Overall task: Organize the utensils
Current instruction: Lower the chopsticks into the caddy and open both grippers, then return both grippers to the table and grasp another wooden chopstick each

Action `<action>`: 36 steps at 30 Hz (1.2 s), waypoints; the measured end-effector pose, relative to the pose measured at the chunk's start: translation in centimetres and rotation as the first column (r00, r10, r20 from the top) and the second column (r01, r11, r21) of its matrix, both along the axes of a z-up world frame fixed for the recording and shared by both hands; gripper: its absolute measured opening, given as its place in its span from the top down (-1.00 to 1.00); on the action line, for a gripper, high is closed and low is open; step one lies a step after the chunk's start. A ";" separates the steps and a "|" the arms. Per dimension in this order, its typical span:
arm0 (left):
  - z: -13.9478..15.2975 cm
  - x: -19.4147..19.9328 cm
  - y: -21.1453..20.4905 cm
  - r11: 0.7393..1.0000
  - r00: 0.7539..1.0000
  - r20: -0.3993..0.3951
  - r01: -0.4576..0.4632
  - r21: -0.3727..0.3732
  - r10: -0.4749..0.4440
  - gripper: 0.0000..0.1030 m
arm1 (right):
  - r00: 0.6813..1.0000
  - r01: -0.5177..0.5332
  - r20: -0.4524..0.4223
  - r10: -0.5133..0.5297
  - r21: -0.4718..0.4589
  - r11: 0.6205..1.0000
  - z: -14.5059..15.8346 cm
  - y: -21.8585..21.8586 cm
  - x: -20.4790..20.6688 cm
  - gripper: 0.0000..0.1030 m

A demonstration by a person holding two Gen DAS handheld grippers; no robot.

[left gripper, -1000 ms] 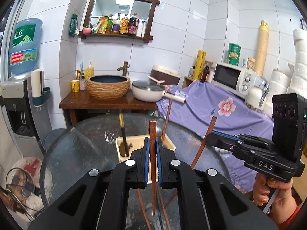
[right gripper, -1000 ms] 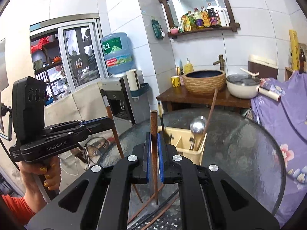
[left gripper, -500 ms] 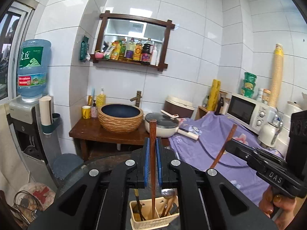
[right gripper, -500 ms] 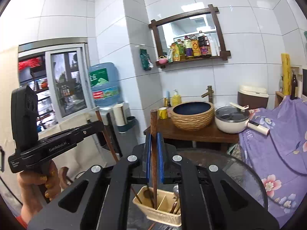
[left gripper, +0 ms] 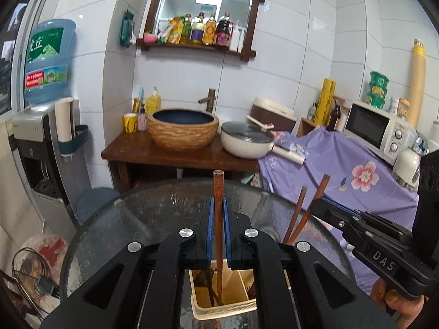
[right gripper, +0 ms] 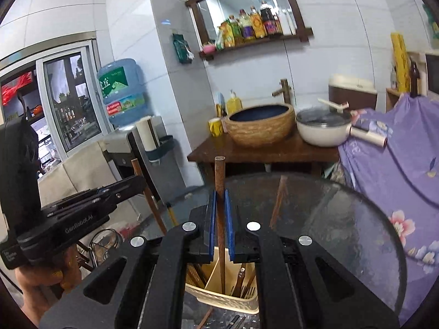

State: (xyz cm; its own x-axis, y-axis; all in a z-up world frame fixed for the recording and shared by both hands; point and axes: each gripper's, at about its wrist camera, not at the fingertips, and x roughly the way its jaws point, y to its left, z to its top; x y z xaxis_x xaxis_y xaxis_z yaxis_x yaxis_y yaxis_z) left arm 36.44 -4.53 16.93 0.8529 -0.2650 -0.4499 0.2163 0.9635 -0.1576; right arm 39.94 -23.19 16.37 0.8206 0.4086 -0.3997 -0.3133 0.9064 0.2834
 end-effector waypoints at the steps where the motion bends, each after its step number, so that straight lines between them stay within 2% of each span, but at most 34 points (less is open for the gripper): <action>1: -0.5 0.1 -0.1 1.000 1.000 -0.009 0.002 0.003 -0.002 0.87 | 1.000 -0.002 -0.013 0.002 0.004 1.000 -0.5 0.0 0.2 0.85; 7: -2.7 0.8 -0.4 1.000 0.999 -0.048 0.007 0.019 -0.006 0.87 | 0.999 0.002 -0.047 -0.002 -0.014 1.000 -2.2 0.2 0.9 0.85; 11: -3.6 1.0 -0.6 1.000 0.998 -0.065 0.011 0.029 -0.009 0.87 | 0.999 0.011 -0.037 -0.012 -0.026 1.000 -2.6 0.2 0.9 0.85; 18: -4.2 0.9 -0.9 0.999 0.997 -0.071 0.014 0.034 -0.012 0.86 | 0.999 0.017 -0.051 -0.019 -0.044 0.999 -3.2 0.3 1.2 0.85; 20: -4.1 0.6 -0.8 0.999 0.998 -0.065 0.010 0.031 -0.008 0.71 | 0.999 0.028 -0.041 -0.030 -0.051 0.998 -3.3 0.2 1.0 0.84; 22: -3.9 -0.1 -0.6 1.000 0.999 -0.047 -0.002 0.030 0.003 0.35 | 0.999 0.028 -0.030 -0.030 -0.050 0.998 -3.0 0.1 0.7 0.71; 23: -3.8 -0.5 -0.5 1.000 0.999 -0.037 -0.006 0.031 0.007 0.25 | 0.999 0.030 -0.022 -0.031 -0.043 0.999 -2.9 0.0 0.4 0.38; 24: -3.7 -1.1 -0.5 1.000 1.000 -0.025 -0.008 0.029 0.008 0.06 | 0.999 0.039 -0.007 -0.039 -0.035 0.999 -2.7 -0.3 -0.1 0.01; 25: -3.6 -1.9 -0.3 1.000 1.000 -0.008 -0.011 0.026 0.011 -0.11 | 0.999 0.049 0.014 -0.049 -0.029 0.998 -2.6 -0.5 -0.8 -0.06; 28: -3.9 -4.3 0.3 1.000 0.999 0.020 -0.025 0.017 0.025 -0.43 | 0.996 0.065 0.063 -0.061 -0.063 0.996 -2.3 -0.5 -3.1 -0.06; 30: -4.6 -5.7 0.7 0.999 0.999 0.015 -0.032 0.015 0.032 -0.57 | 0.995 0.072 0.069 -0.066 -0.080 0.994 -2.7 -0.5 -4.9 -0.06; 33: -6.6 -7.7 1.6 0.998 0.998 -0.013 -0.056 0.020 0.057 -0.57 | 0.997 0.060 0.043 -0.056 -0.089 0.994 -4.4 -0.7 -7.1 -0.07; 36: -9.8 -9.3 1.9 0.993 0.995 -0.057 -0.075 0.086 0.080 -0.57 | 0.998 0.056 -0.017 -0.058 -0.130 0.990 -7.5 -0.6 -8.9 -0.15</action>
